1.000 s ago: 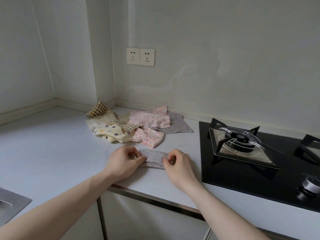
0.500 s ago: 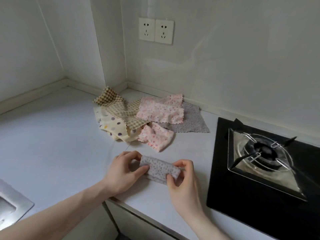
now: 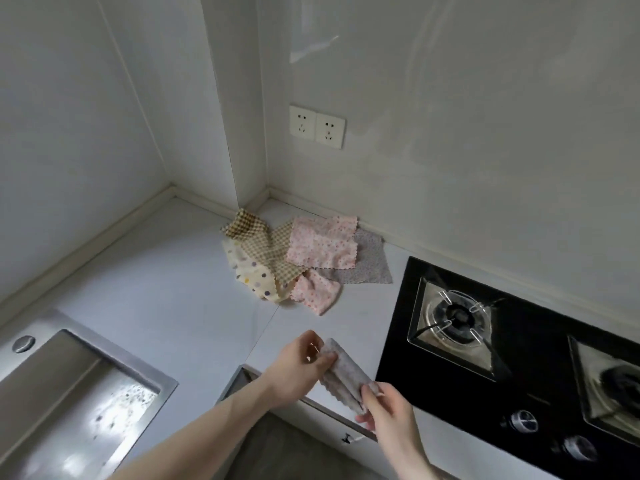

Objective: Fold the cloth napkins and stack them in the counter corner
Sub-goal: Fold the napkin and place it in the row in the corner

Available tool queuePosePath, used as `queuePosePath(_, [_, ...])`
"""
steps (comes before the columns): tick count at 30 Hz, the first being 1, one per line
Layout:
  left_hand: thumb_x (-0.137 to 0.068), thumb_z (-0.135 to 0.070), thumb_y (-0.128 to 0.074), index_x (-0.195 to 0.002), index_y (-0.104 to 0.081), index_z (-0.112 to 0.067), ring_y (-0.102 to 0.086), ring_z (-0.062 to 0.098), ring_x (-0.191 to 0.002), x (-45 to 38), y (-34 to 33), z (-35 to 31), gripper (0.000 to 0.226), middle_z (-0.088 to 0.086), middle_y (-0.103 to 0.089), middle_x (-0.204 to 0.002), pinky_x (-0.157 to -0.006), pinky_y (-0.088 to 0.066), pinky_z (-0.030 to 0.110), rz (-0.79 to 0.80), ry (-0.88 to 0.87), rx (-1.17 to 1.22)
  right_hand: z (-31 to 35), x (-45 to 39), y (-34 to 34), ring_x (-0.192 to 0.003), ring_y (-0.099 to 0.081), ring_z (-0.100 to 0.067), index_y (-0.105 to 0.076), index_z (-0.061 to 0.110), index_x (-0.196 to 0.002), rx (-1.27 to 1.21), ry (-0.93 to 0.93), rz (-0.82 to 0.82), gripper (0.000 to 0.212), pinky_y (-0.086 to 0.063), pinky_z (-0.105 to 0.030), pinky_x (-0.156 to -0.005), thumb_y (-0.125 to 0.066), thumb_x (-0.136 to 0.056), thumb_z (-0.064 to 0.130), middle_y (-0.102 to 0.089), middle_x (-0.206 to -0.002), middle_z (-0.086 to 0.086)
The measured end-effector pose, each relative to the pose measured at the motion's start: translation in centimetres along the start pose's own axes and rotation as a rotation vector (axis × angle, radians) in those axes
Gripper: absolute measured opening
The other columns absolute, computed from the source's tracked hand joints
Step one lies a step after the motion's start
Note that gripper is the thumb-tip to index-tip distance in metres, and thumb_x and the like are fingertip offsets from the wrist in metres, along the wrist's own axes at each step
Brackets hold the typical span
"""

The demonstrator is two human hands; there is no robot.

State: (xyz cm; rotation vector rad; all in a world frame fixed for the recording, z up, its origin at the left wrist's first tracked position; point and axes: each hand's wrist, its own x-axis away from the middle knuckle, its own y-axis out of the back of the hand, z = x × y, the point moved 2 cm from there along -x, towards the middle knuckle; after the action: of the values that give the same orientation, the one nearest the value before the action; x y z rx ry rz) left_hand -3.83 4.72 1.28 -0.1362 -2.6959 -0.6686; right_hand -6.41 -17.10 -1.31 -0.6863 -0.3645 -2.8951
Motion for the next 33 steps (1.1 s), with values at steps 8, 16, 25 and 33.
queuePosePath(8, [-0.097, -0.022, -0.068, -0.090, -0.056, -0.017, -0.068, 0.006, -0.068, 2.7, -0.1, -6.3, 0.014, -0.004, -0.067, -0.084, -0.061, -0.051, 0.022, 0.080, -0.120, 0.132, 5.8, 4.7, 5.1, -0.083, -0.072, -0.010, -0.069, 0.028, -0.114, -0.068, 0.096, -0.158, 0.023, -0.053, -0.024, -0.069, -0.074, -0.093, 0.018, -0.077, -0.094, 0.003])
queuePosePath(16, [-0.097, -0.044, -0.064, -0.096, -0.062, -0.018, -0.058, 0.011, -0.066, 1.8, -5.9, -14.6, 0.026, 0.006, -0.073, -0.082, -0.063, -0.046, 0.032, 0.293, -0.231, 0.060, 5.7, 10.0, 13.4, -0.084, -0.072, -0.012, -0.071, 0.021, -0.101, -0.110, 0.099, -0.348, 0.014, -0.056, -0.023, -0.072, -0.070, -0.095, 0.033, -0.076, -0.087, 0.004])
queuePosePath(25, [-0.102, -0.026, -0.061, -0.107, -0.061, -0.017, -0.071, 0.012, -0.076, 4.0, -21.9, -27.3, 0.010, 0.001, -0.076, -0.089, -0.064, -0.055, 0.022, 0.523, -0.477, -0.022, 0.9, 17.7, 28.2, -0.098, -0.070, -0.005, -0.064, 0.037, -0.116, -0.151, 0.057, -0.614, 0.027, -0.057, -0.027, -0.087, -0.073, -0.091, 0.040, -0.072, -0.107, 0.014])
queuePosePath(33, [-0.101, -0.026, -0.063, -0.107, -0.065, -0.013, -0.071, 0.013, -0.077, 9.4, -40.5, -35.4, 0.014, 0.002, -0.076, -0.088, -0.067, -0.054, 0.022, 0.696, -0.514, -0.041, -8.0, 26.1, 44.8, -0.070, -0.071, -0.017, -0.063, 0.020, -0.100, -0.131, -0.094, -0.720, 0.009, -0.058, -0.032, -0.070, -0.069, -0.093, 0.023, -0.075, -0.080, -0.002])
